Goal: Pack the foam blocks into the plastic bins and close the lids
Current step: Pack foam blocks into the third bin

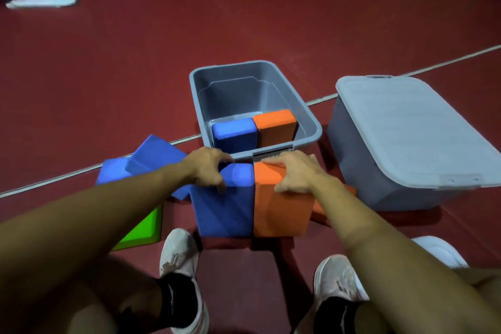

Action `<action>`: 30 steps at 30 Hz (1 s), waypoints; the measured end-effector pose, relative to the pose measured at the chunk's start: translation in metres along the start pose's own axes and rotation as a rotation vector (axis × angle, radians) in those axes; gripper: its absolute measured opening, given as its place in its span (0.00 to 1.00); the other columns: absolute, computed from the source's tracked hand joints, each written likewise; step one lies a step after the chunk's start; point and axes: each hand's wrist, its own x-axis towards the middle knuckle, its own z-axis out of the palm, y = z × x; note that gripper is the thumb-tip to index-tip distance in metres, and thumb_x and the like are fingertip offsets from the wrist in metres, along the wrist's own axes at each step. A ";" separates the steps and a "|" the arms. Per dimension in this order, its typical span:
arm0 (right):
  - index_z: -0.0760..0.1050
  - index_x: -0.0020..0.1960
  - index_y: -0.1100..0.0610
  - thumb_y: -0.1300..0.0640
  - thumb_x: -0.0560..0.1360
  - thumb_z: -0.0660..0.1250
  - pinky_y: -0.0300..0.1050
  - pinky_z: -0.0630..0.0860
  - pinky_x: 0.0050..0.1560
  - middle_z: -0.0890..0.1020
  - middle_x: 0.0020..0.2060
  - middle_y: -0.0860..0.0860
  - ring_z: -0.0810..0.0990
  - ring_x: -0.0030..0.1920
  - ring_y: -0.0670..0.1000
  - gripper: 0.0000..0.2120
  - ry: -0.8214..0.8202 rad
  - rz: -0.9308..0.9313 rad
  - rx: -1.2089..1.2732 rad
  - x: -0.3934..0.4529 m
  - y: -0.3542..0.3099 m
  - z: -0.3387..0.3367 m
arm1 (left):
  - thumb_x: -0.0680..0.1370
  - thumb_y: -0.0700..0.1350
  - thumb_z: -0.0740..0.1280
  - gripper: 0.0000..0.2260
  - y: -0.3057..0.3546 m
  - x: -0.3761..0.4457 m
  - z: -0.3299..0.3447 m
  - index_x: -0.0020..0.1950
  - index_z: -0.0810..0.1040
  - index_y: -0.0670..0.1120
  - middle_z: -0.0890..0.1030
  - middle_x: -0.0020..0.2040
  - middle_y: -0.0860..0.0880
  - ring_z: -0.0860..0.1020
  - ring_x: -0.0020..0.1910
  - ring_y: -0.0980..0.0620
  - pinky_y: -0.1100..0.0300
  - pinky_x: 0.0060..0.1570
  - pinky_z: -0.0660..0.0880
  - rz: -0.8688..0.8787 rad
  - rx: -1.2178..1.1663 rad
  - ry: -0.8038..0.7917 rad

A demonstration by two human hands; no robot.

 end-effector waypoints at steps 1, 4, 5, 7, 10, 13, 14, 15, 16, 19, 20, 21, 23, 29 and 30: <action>0.66 0.71 0.34 0.43 0.60 0.74 0.61 0.66 0.66 0.75 0.67 0.47 0.71 0.68 0.55 0.40 -0.001 -0.007 0.010 -0.001 -0.002 -0.015 | 0.56 0.56 0.76 0.37 0.003 -0.001 -0.014 0.65 0.77 0.55 0.80 0.55 0.55 0.78 0.52 0.52 0.59 0.50 0.74 -0.007 -0.034 -0.023; 0.69 0.70 0.34 0.43 0.58 0.71 0.59 0.68 0.65 0.76 0.67 0.45 0.72 0.67 0.54 0.40 0.026 -0.044 0.032 -0.007 -0.010 -0.057 | 0.59 0.51 0.81 0.37 0.012 -0.006 -0.058 0.67 0.76 0.57 0.79 0.55 0.55 0.76 0.50 0.55 0.64 0.49 0.69 -0.012 -0.107 -0.072; 0.69 0.69 0.34 0.44 0.58 0.72 0.57 0.68 0.65 0.76 0.67 0.45 0.72 0.68 0.54 0.39 0.044 -0.046 0.042 -0.008 -0.012 -0.071 | 0.57 0.53 0.81 0.38 0.015 -0.009 -0.073 0.67 0.76 0.57 0.80 0.55 0.55 0.77 0.49 0.55 0.64 0.48 0.69 -0.002 -0.110 -0.062; 0.70 0.68 0.32 0.46 0.58 0.73 0.55 0.70 0.65 0.76 0.67 0.45 0.73 0.66 0.53 0.38 0.090 -0.039 0.073 -0.009 -0.016 -0.098 | 0.53 0.56 0.77 0.38 0.023 -0.016 -0.103 0.65 0.78 0.58 0.81 0.54 0.55 0.78 0.50 0.53 0.63 0.48 0.70 0.024 -0.098 -0.002; 0.70 0.66 0.30 0.43 0.53 0.70 0.60 0.70 0.65 0.79 0.63 0.46 0.75 0.64 0.54 0.40 0.193 -0.059 0.087 -0.010 -0.024 -0.140 | 0.53 0.57 0.74 0.37 0.031 -0.023 -0.147 0.64 0.79 0.58 0.80 0.53 0.59 0.77 0.52 0.55 0.63 0.48 0.68 0.057 -0.081 0.129; 0.69 0.67 0.31 0.44 0.55 0.71 0.62 0.67 0.67 0.78 0.64 0.45 0.73 0.65 0.55 0.40 0.296 -0.091 0.041 -0.007 -0.035 -0.182 | 0.53 0.57 0.72 0.38 0.037 -0.028 -0.187 0.65 0.78 0.59 0.81 0.59 0.57 0.77 0.56 0.53 0.61 0.51 0.70 0.067 -0.031 0.276; 0.69 0.67 0.31 0.45 0.57 0.72 0.63 0.66 0.67 0.78 0.65 0.45 0.72 0.66 0.55 0.39 0.331 -0.104 0.025 -0.005 -0.038 -0.195 | 0.53 0.57 0.72 0.39 0.038 -0.029 -0.199 0.65 0.78 0.59 0.81 0.61 0.56 0.77 0.57 0.51 0.60 0.52 0.71 0.072 -0.006 0.325; 0.69 0.68 0.31 0.46 0.59 0.73 0.64 0.64 0.68 0.77 0.65 0.45 0.72 0.67 0.55 0.38 0.365 -0.116 0.007 -0.002 -0.040 -0.207 | 0.53 0.58 0.71 0.39 0.039 -0.029 -0.211 0.66 0.77 0.58 0.80 0.62 0.55 0.77 0.59 0.50 0.58 0.54 0.73 0.075 0.020 0.377; 0.68 0.69 0.32 0.45 0.60 0.73 0.64 0.64 0.68 0.77 0.65 0.45 0.71 0.67 0.55 0.38 0.400 -0.130 -0.018 0.001 -0.042 -0.217 | 0.53 0.58 0.71 0.40 0.039 -0.029 -0.220 0.67 0.77 0.59 0.80 0.63 0.55 0.77 0.60 0.48 0.56 0.55 0.74 0.076 0.043 0.432; 0.66 0.71 0.33 0.42 0.58 0.67 0.57 0.66 0.64 0.76 0.66 0.45 0.72 0.66 0.55 0.41 0.497 -0.173 -0.098 0.021 -0.042 -0.237 | 0.53 0.60 0.70 0.41 0.036 -0.022 -0.239 0.69 0.74 0.59 0.79 0.63 0.52 0.76 0.61 0.45 0.51 0.54 0.76 0.066 0.099 0.604; 0.65 0.72 0.34 0.42 0.57 0.66 0.56 0.67 0.64 0.75 0.67 0.45 0.72 0.66 0.55 0.42 0.524 -0.185 -0.114 0.031 -0.040 -0.240 | 0.53 0.60 0.70 0.42 0.034 -0.017 -0.241 0.69 0.74 0.59 0.79 0.62 0.52 0.76 0.60 0.45 0.50 0.53 0.76 0.062 0.103 0.651; 0.65 0.72 0.34 0.41 0.57 0.66 0.54 0.68 0.64 0.75 0.67 0.45 0.72 0.65 0.55 0.42 0.550 -0.197 -0.124 0.041 -0.038 -0.241 | 0.54 0.60 0.70 0.41 0.032 -0.011 -0.242 0.69 0.74 0.59 0.79 0.61 0.51 0.76 0.60 0.45 0.50 0.53 0.76 0.058 0.089 0.691; 0.66 0.72 0.36 0.41 0.57 0.66 0.54 0.69 0.64 0.75 0.66 0.46 0.73 0.63 0.55 0.42 0.602 -0.208 -0.128 0.066 -0.031 -0.240 | 0.54 0.60 0.72 0.41 0.026 0.006 -0.240 0.69 0.75 0.58 0.79 0.60 0.51 0.76 0.60 0.45 0.50 0.54 0.75 0.051 0.032 0.751; 0.66 0.73 0.38 0.42 0.57 0.66 0.63 0.55 0.73 0.74 0.66 0.46 0.70 0.64 0.54 0.43 0.574 -0.233 -0.114 0.151 0.004 -0.217 | 0.60 0.55 0.79 0.38 -0.003 0.088 -0.224 0.70 0.74 0.56 0.78 0.63 0.51 0.75 0.61 0.46 0.52 0.57 0.72 0.060 -0.015 0.728; 0.66 0.73 0.39 0.42 0.57 0.66 0.64 0.54 0.73 0.74 0.66 0.46 0.70 0.64 0.55 0.43 0.563 -0.235 -0.111 0.167 0.011 -0.213 | 0.60 0.56 0.78 0.39 -0.008 0.103 -0.220 0.70 0.74 0.56 0.78 0.63 0.50 0.75 0.61 0.45 0.51 0.58 0.72 0.051 -0.020 0.714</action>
